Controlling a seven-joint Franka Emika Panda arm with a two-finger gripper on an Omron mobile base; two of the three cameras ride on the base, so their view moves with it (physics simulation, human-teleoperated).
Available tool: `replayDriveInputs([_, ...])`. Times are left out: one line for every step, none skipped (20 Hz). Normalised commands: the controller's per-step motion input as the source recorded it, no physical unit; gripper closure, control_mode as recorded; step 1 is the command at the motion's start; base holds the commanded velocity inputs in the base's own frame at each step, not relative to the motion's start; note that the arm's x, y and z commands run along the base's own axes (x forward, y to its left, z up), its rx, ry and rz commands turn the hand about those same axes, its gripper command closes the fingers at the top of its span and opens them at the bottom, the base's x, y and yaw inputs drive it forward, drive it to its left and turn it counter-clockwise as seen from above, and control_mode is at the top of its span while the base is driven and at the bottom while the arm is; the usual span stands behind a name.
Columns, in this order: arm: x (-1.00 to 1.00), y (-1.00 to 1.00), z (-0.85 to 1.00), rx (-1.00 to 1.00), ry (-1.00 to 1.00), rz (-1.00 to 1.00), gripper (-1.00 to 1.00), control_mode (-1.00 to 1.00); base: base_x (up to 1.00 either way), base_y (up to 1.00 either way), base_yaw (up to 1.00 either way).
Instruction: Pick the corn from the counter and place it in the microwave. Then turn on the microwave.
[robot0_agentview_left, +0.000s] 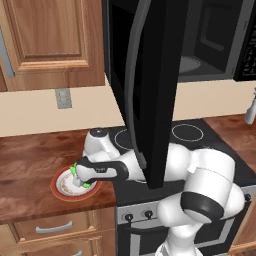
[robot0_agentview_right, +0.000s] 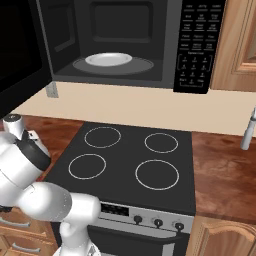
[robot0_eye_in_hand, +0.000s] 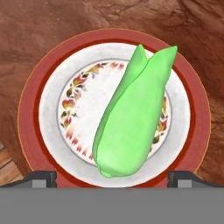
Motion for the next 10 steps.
replayDriveInputs([0.08,0.04,-0.11,0.0,0.0,-0.01,-1.0,-1.0,0.0,0.0,0.0])
replayDriveInputs([0.09,0.04,-0.11,0.0,0.0,-0.01,-1.0,-1.0,0.0,0.0,0.0])
replayDriveInputs([0.06,0.04,-0.1,0.0,0.0,-0.01,-1.0,-1.0,0.0,0.0,0.0])
replayDriveInputs([0.08,0.04,-0.1,0.0,0.0,-0.01,-1.0,-1.0,0.0,0.0,0.0])
replayDriveInputs([0.06,0.05,-0.11,0.0,0.0,-0.01,-1.0,-1.0,0.0,0.0,0.0])
replayDriveInputs([0.06,0.05,-0.09,0.0,0.0,-0.02,-1.0,-1.0,0.0,0.0,0.0])
replayDriveInputs([0.07,0.06,-0.08,0.0,0.0,-0.02,-1.0,-1.0,0.0,0.0,0.0])
replayDriveInputs([0.08,0.07,-0.07,0.0,0.0,-0.02,-1.0,-1.0,0.0,0.0,0.0])
replayDriveInputs([0.05,0.06,-0.06,0.0,0.0,-0.02,-1.0,-1.0,0.0,0.0,0.0])
replayDriveInputs([0.05,0.06,-0.08,0.0,0.0,-0.02,-1.0,-1.0,0.0,0.0,0.0])
